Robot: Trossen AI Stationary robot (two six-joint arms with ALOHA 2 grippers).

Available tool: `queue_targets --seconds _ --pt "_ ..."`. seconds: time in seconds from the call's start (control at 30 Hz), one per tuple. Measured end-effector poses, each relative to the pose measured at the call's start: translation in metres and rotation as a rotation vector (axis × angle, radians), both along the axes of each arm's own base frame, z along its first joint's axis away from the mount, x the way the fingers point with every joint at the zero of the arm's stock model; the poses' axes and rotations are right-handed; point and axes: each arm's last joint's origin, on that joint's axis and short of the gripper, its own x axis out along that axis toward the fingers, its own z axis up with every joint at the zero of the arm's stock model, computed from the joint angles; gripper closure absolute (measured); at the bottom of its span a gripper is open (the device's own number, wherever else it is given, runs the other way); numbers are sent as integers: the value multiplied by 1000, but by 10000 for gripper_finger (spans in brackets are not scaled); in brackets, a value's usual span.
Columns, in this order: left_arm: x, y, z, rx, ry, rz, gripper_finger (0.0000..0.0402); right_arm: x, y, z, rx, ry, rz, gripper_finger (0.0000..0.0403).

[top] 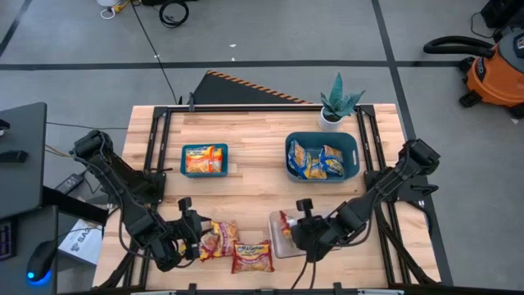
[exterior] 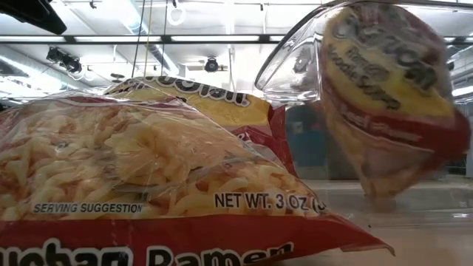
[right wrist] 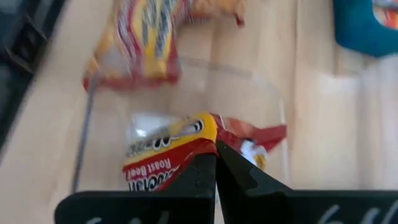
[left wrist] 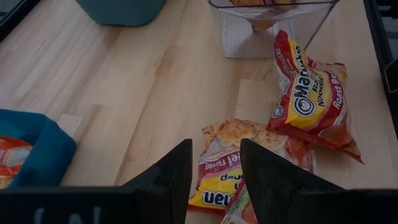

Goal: Sort Maruchan noodles
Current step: Put the red noodle pack into the transparent bin

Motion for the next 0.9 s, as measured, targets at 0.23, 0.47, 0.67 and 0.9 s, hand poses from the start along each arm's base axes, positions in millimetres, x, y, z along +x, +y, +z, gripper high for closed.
queue_targets --seconds 0.23,0.47,0.67,0.9 --pt "1 0 -1 -16 25 -9 260 7 0 2 15 -52 45 395" --pt "0 0 -1 -36 45 -18 260 -5 -2 -15 113 130 24 387" --pt "1 -1 -1 -42 40 -16 260 -12 -8 -24 197 280 -28 345" --pt "1 -1 -1 -42 40 -16 260 -23 -16 -11 224 494 -138 317"
